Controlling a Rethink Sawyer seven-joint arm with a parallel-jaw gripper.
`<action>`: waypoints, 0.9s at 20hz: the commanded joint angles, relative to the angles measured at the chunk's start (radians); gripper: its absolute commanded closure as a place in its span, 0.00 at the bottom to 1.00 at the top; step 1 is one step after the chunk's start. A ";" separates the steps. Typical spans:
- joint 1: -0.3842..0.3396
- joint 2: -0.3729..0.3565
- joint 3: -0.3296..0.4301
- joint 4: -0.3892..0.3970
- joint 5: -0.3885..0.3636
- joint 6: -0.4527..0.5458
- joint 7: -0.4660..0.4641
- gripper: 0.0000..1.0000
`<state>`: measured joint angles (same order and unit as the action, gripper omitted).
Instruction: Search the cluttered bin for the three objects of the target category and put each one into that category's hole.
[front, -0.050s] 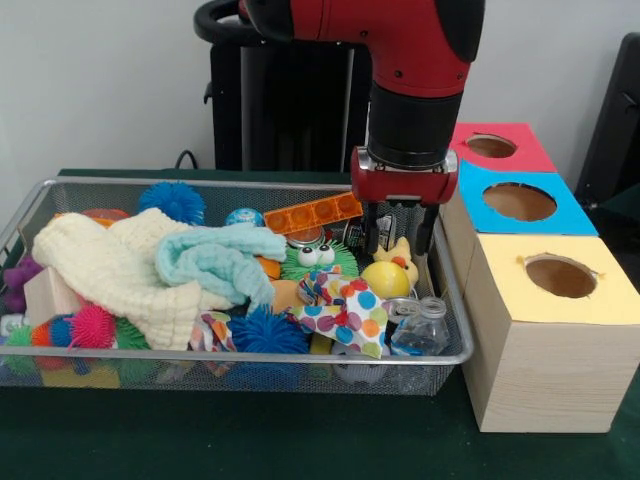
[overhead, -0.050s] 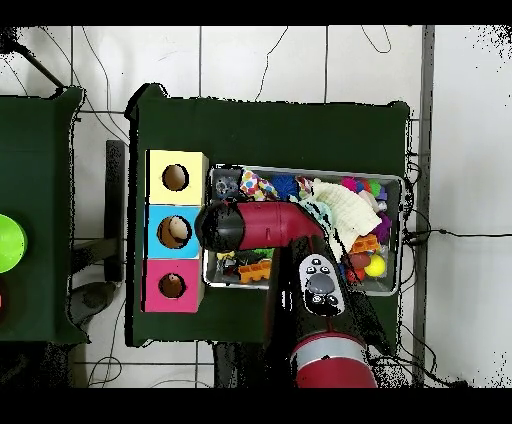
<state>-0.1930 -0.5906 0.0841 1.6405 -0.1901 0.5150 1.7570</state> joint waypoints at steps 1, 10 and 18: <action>0.012 0.044 -0.009 0.082 -0.052 -0.077 0.111 0.00; 0.039 0.055 -0.034 0.117 -0.060 -0.138 0.114 0.00; 0.071 0.087 -0.067 0.125 -0.059 -0.200 0.126 0.00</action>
<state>-0.1308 -0.5635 0.0279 1.7186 -0.1895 0.4024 1.7570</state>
